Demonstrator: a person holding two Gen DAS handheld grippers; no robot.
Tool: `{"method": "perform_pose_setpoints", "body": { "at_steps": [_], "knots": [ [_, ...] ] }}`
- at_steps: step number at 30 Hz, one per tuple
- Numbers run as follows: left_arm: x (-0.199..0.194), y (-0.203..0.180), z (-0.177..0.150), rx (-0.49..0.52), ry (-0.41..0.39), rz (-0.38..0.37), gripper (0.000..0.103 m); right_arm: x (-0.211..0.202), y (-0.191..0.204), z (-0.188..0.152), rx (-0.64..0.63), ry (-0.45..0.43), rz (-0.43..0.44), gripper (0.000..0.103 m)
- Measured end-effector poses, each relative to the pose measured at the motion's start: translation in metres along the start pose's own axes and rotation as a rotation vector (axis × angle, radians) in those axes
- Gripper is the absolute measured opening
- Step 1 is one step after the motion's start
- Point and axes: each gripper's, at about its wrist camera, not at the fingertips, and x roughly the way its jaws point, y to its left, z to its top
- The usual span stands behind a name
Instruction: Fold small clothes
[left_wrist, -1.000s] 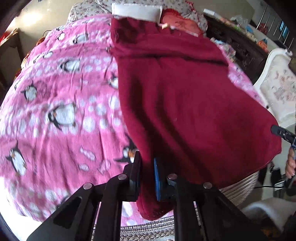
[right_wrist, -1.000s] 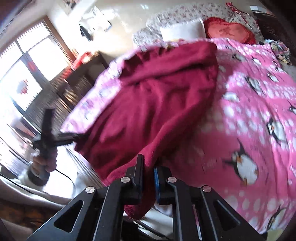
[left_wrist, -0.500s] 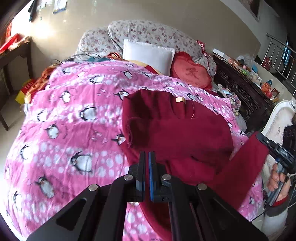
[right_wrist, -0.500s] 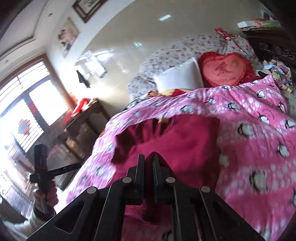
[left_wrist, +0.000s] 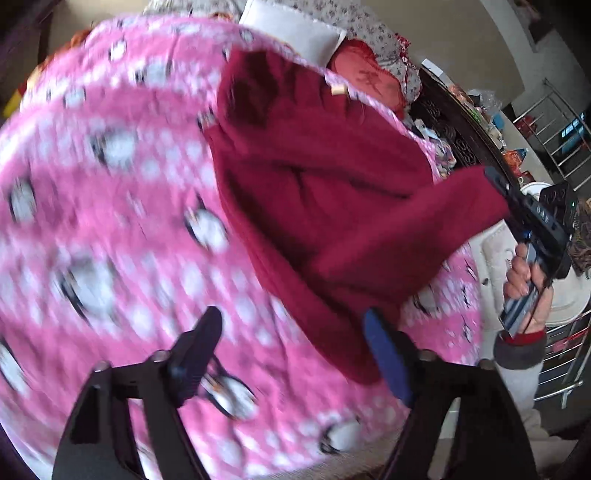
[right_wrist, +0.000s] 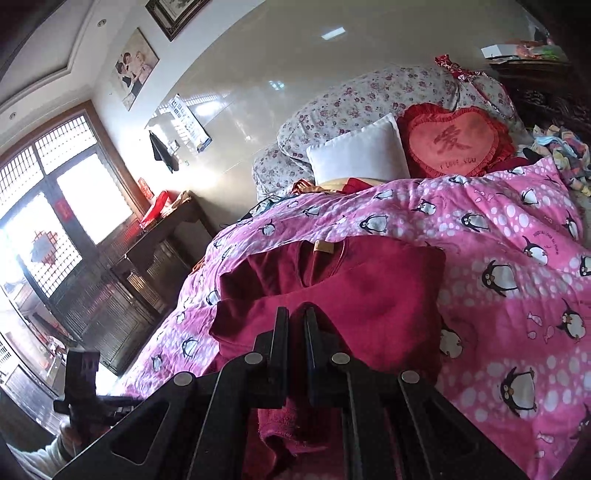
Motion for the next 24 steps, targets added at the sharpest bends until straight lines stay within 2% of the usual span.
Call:
{"method": "perform_pose_setpoints", "body": {
  "at_steps": [2,5,9,12,14,15,17,18,19,20,24],
  "knots": [
    [0.011,-0.010,-0.015,0.005,0.020,-0.008,0.080,-0.004,0.001,-0.001,-0.003,-0.004,0.003,0.008],
    [0.024,-0.029,-0.029,0.038,0.003,-0.016,0.080,-0.009,0.000,-0.005,-0.002,-0.010,0.009,0.008],
    [0.052,-0.039,-0.036,-0.007,0.020,-0.061,0.080,-0.014,-0.002,-0.010,0.008,-0.010,0.010,0.008],
    [0.070,-0.042,-0.037,-0.028,0.040,-0.067,0.080,-0.018,-0.005,-0.014,0.014,-0.008,0.005,0.008],
    [0.071,-0.047,-0.036,-0.002,0.030,-0.052,0.078,-0.021,-0.006,-0.017,0.017,-0.005,0.003,0.008],
    [0.069,-0.050,-0.035,0.016,0.028,-0.052,0.073,-0.023,-0.007,-0.018,0.017,-0.004,0.000,0.008],
    [0.067,-0.055,-0.032,0.057,0.038,-0.045,0.043,-0.025,-0.007,-0.019,0.015,-0.003,-0.002,0.008],
    [0.066,-0.056,-0.031,0.071,0.043,-0.038,0.035,-0.026,-0.006,-0.020,0.015,-0.004,-0.001,0.008],
    [0.064,-0.058,-0.030,0.086,0.044,-0.031,0.023,-0.026,-0.005,-0.020,0.014,-0.005,-0.002,0.008],
    [0.062,-0.058,-0.029,0.099,0.043,-0.029,0.017,-0.027,-0.005,-0.020,0.014,-0.006,-0.001,0.008],
    [0.042,-0.053,-0.021,0.114,0.024,-0.047,0.009,-0.029,-0.005,-0.021,0.014,-0.007,0.002,0.008]
  ]
}}
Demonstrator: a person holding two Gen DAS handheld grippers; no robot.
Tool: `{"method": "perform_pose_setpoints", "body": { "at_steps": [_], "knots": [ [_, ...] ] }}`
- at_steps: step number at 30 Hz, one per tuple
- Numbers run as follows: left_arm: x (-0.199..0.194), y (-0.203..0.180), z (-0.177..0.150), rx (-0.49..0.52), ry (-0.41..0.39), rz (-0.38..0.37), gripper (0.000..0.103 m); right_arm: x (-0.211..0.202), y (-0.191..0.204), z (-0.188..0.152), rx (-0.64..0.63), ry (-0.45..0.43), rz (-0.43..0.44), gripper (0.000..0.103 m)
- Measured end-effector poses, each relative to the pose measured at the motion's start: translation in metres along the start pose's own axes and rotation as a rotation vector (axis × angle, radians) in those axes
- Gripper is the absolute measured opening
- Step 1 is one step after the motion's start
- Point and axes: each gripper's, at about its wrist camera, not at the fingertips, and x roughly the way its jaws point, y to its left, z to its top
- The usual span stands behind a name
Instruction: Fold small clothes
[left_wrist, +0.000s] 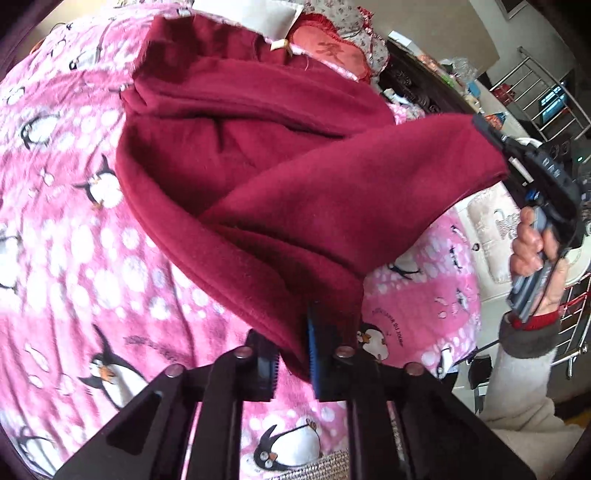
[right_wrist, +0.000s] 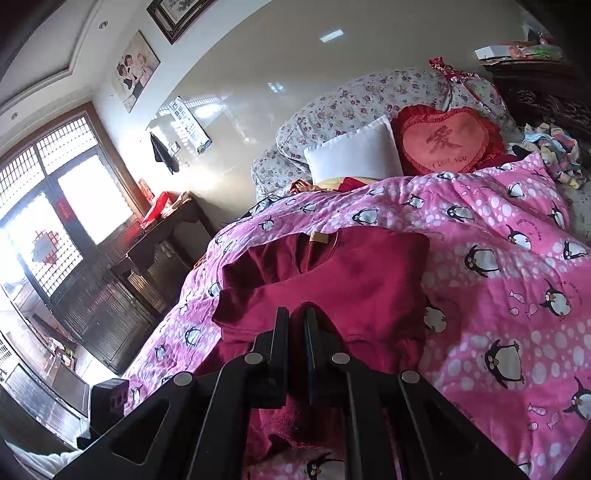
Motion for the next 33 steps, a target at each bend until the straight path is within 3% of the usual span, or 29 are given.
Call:
{"method": "perform_pose_setpoints", "body": {
  "at_steps": [7,13,18,24,27,30,33],
  "knots": [
    [-0.069,0.008,0.043,0.017,-0.164,0.014,0.008,0.003,-0.001,0.004,0.000,-0.005,-0.016,0.008],
    [-0.096,0.037,0.110,-0.075,-0.275,0.001,0.008,0.020,-0.006,0.026,0.025,-0.035,-0.050,0.008],
    [-0.080,0.063,0.181,-0.140,-0.299,0.027,0.008,0.053,-0.021,0.053,0.056,-0.035,-0.097,0.008],
    [-0.019,0.100,0.245,-0.221,-0.255,0.098,0.008,0.114,-0.064,0.078,0.134,0.012,-0.185,0.010],
    [0.005,0.119,0.262,-0.273,-0.202,0.101,0.008,0.143,-0.087,0.085,0.152,0.066,-0.286,0.019],
    [0.005,0.126,0.272,-0.274,-0.183,0.079,0.008,0.128,-0.097,0.091,0.148,-0.016,-0.379,0.056],
    [-0.003,0.117,0.275,-0.227,-0.173,0.080,0.012,0.100,-0.095,0.091,0.165,-0.063,-0.339,0.059]
  ]
}}
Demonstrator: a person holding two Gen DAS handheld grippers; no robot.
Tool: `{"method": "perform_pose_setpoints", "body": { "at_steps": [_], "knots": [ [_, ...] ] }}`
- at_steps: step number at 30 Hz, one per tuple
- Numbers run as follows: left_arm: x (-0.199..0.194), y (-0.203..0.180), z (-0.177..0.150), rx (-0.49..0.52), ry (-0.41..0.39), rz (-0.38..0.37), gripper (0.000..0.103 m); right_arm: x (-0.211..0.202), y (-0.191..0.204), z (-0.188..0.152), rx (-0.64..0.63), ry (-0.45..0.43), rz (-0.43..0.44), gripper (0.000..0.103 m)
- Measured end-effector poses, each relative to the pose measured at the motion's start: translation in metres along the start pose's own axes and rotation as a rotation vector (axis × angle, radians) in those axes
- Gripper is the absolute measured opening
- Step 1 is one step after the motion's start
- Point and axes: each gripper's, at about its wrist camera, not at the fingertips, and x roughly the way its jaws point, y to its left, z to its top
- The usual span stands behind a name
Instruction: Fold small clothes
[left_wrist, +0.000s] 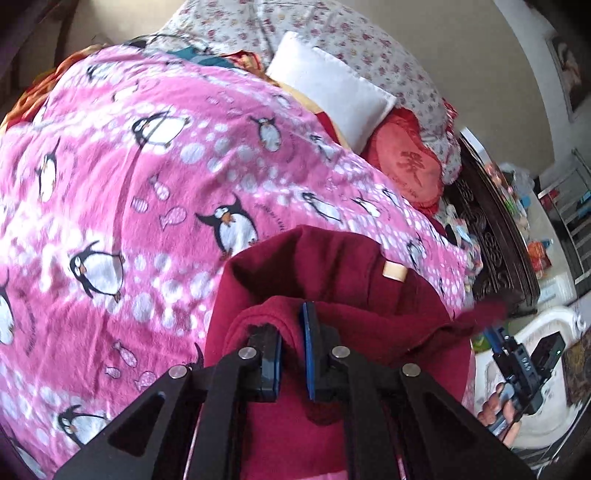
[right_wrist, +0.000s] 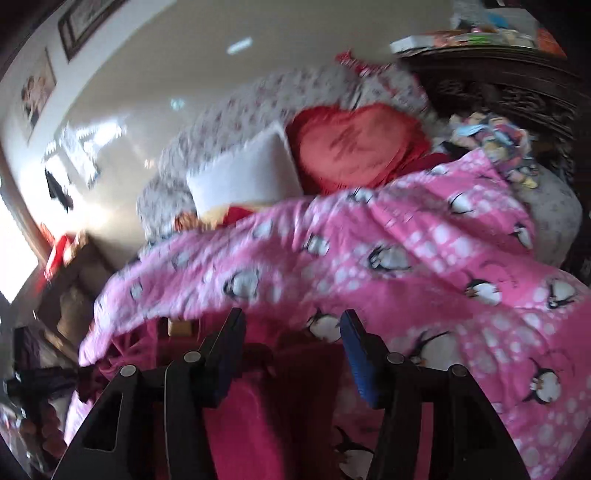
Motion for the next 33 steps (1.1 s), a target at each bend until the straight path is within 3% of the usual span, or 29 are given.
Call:
{"method": "perform_pose_setpoints", "body": {
  "at_steps": [1,3,5,7,11,14,16,17,18,20,21,23,24,25,26,29,33],
  "knots": [
    [-0.005,-0.004,0.000,0.016,-0.003,-0.001,0.018,-0.006,0.003,-0.002,-0.019,0.003,0.016,0.058],
    [-0.017,-0.010,-0.001,0.040,-0.035,-0.009,0.040,-0.017,0.017,-0.008,-0.098,0.002,0.023,0.058],
    [-0.031,-0.013,-0.001,0.038,-0.095,-0.010,0.078,-0.020,0.034,-0.015,-0.169,0.014,0.027,0.058],
    [-0.047,-0.015,0.000,0.045,-0.185,0.024,0.082,-0.013,0.050,-0.022,-0.216,0.045,0.050,0.057],
    [-0.058,-0.016,-0.002,0.075,-0.186,0.017,0.082,0.016,0.076,-0.034,-0.330,0.064,-0.022,0.057],
    [-0.050,-0.017,-0.015,0.119,-0.163,0.062,0.082,0.042,0.077,-0.037,-0.387,0.046,-0.187,0.057],
    [-0.039,-0.017,-0.024,0.151,-0.141,0.090,0.082,0.050,0.069,-0.033,-0.348,0.036,-0.200,0.059],
    [-0.030,-0.017,-0.029,0.172,-0.131,0.103,0.082,0.053,0.063,-0.031,-0.321,0.040,-0.186,0.063],
    [-0.023,-0.018,-0.032,0.186,-0.123,0.111,0.082,0.057,0.058,-0.028,-0.295,0.048,-0.180,0.072],
    [-0.004,-0.020,-0.035,0.201,-0.099,0.141,0.082,0.066,0.053,-0.026,-0.288,0.058,-0.202,0.075],
    [0.003,-0.020,-0.035,0.200,-0.090,0.150,0.082,0.071,0.052,-0.025,-0.300,0.072,-0.188,0.072],
    [0.020,-0.023,-0.031,0.208,-0.078,0.165,0.081,0.075,0.055,-0.024,-0.329,0.103,-0.158,0.020],
    [0.025,-0.024,-0.028,0.213,-0.075,0.183,0.067,0.075,0.058,-0.024,-0.346,0.107,-0.159,0.010],
    [0.028,-0.025,-0.026,0.217,-0.070,0.200,0.043,0.074,0.060,-0.024,-0.358,0.096,-0.159,0.009],
    [0.032,-0.025,-0.021,0.218,-0.063,0.227,0.025,0.068,0.063,-0.022,-0.378,0.073,-0.162,0.009],
    [0.029,-0.018,-0.006,0.174,-0.095,0.216,0.021,0.058,0.064,-0.017,-0.388,0.015,-0.188,0.009],
    [0.041,-0.010,0.004,0.160,-0.099,0.253,0.020,0.084,0.059,-0.021,-0.393,0.065,-0.256,0.009]
  ]
}}
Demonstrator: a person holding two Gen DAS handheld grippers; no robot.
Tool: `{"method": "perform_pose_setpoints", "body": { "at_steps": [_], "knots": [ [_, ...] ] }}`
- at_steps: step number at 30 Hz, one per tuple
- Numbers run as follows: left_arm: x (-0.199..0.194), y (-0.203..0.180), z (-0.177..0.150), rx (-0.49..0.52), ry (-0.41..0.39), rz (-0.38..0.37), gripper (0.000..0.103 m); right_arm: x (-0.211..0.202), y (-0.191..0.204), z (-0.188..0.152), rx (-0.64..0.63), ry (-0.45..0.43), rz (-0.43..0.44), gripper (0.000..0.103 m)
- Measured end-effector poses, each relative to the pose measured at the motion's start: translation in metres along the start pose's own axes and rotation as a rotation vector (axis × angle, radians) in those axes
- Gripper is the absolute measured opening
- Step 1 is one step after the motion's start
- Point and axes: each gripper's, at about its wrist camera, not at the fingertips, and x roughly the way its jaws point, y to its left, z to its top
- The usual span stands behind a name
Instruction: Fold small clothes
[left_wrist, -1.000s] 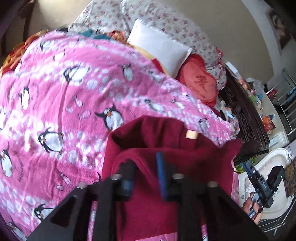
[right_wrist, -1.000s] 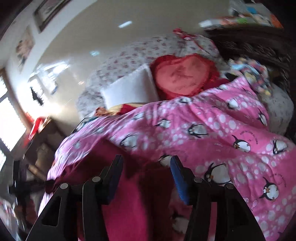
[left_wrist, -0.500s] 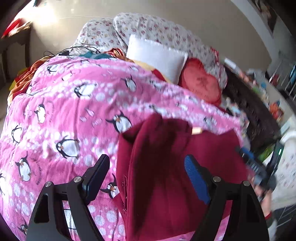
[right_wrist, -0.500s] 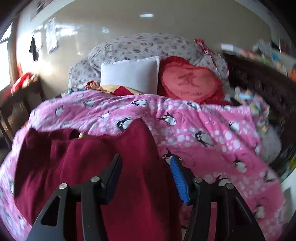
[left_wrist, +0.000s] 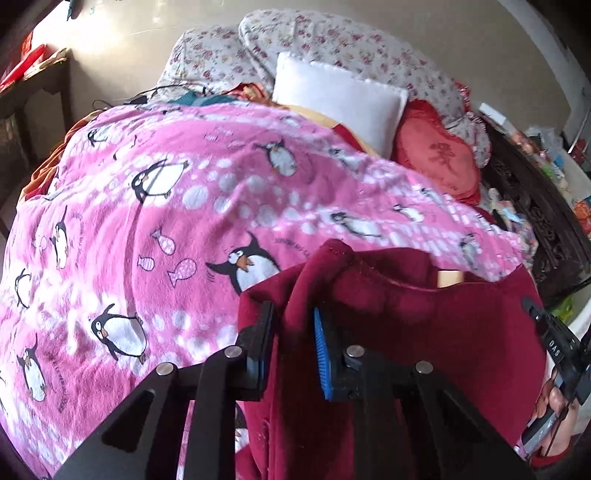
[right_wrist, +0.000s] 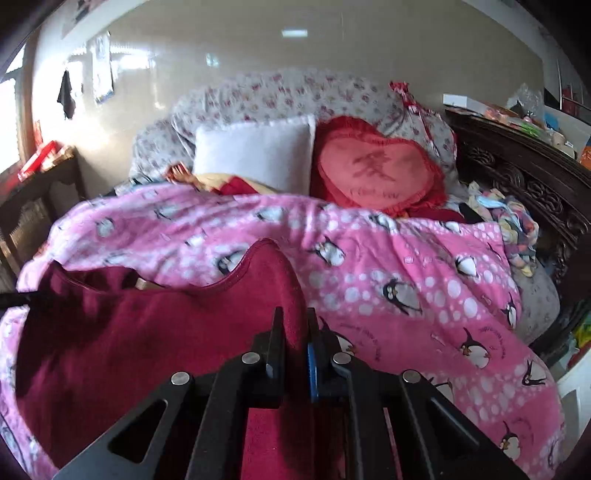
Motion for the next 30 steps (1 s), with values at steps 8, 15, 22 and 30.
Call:
{"method": "perform_pose_setpoints", "body": {
  "at_steps": [8,15,22,30],
  "knots": [
    [-0.025,-0.012,-0.020,0.082,-0.041,0.049,0.021,-0.022,0.007,-0.004,-0.055,-0.011,-0.055,0.018],
    [-0.072,-0.027,-0.046,0.129,-0.126,0.013,0.058,-0.074,0.016,-0.014,-0.084,-0.070,-0.058,0.026],
    [-0.078,-0.044,-0.079,0.200,-0.126,0.033,0.067,-0.087,0.028,-0.031,-0.103,-0.044,-0.033,0.026],
    [-0.044,-0.026,-0.088,0.161,-0.074,0.091,0.068,-0.074,0.031,-0.044,-0.105,0.001,-0.023,0.026]
  ]
}}
